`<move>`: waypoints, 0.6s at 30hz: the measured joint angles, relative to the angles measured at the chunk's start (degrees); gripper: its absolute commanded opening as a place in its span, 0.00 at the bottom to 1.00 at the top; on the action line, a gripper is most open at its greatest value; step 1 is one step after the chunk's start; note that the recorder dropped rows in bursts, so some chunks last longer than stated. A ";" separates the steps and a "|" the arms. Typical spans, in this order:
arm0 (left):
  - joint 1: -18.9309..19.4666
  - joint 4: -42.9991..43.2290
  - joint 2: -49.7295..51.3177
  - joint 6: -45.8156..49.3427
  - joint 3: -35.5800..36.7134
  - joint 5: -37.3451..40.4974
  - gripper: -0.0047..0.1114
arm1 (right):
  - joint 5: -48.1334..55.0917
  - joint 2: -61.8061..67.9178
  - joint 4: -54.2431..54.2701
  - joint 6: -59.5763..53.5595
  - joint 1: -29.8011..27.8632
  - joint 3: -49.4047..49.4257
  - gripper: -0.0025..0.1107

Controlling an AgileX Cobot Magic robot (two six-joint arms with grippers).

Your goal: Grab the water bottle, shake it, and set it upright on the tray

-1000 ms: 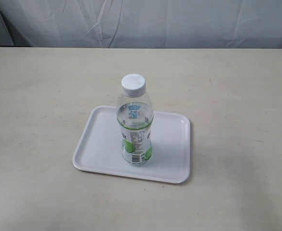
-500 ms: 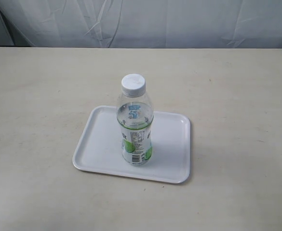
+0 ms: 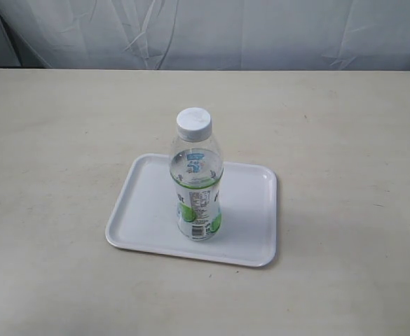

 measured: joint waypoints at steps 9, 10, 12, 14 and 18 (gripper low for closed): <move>0.00 0.00 0.00 0.00 0.00 0.00 0.04 | -0.57 0.00 -0.10 -0.57 0.00 0.04 0.01; 0.00 0.00 0.00 0.00 0.00 0.00 0.04 | -0.61 0.00 -0.10 -0.57 0.00 0.04 0.01; 0.00 0.00 0.00 0.00 0.00 0.00 0.04 | -0.61 0.00 -0.10 -0.70 0.00 0.04 0.01; 0.00 0.00 0.00 0.00 0.00 0.00 0.04 | -0.61 0.00 -0.10 -0.70 0.00 0.04 0.01; 0.00 0.00 0.00 0.00 0.00 0.00 0.04 | -0.61 0.00 0.48 -0.70 0.00 0.04 0.01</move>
